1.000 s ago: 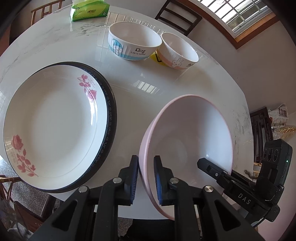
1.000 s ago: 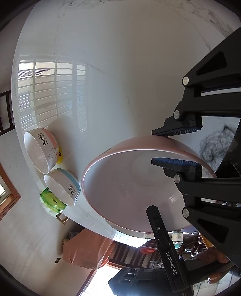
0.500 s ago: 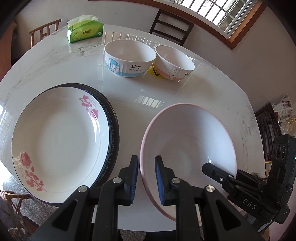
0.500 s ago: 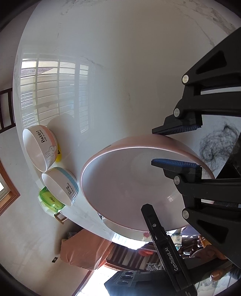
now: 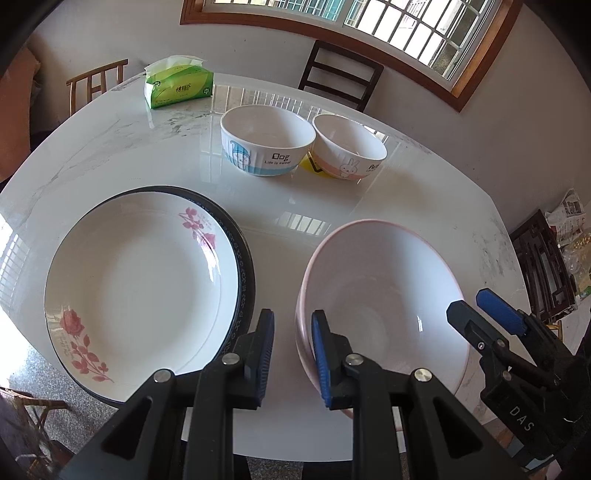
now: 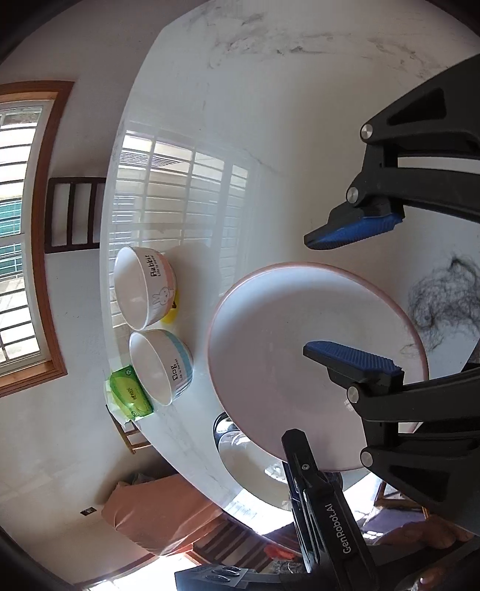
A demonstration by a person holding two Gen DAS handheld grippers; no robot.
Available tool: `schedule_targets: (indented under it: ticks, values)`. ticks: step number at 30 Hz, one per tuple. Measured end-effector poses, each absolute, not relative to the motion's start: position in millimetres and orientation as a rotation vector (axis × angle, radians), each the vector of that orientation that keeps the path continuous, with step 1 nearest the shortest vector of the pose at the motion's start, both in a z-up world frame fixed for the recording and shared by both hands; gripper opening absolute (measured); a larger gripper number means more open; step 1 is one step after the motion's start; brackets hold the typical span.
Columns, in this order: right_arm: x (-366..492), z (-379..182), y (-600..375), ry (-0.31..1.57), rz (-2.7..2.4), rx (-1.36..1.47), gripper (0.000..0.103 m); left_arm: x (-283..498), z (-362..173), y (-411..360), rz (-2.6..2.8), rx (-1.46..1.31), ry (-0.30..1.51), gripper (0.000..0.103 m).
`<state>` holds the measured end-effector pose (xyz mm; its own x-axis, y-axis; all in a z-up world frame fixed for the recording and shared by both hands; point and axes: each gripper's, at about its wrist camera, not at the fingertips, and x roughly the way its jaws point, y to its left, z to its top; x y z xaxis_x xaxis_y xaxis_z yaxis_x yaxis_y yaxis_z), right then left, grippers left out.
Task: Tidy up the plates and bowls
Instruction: 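Lift the pink bowl with both tools and carry it beside the plate stack, then lower the pink bowl onto the table and open both tools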
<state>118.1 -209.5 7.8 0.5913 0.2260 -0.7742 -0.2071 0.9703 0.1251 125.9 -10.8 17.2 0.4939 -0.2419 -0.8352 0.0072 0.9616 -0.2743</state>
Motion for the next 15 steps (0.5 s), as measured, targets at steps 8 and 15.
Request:
schedule_targets:
  ticks: [8, 15]
  values:
    - [100.2, 41.6, -194.1, 0.741, 0.18, -0.122, 0.058, 116.4, 25.9, -8.4, -0.149, -0.247, 1.014, 0.022]
    - [92.7, 58.6, -182.2, 0.671, 0.158, -0.176, 0.06, 112.5, 28.6, -4.5, -0.157, -0.261, 1.006, 0.022]
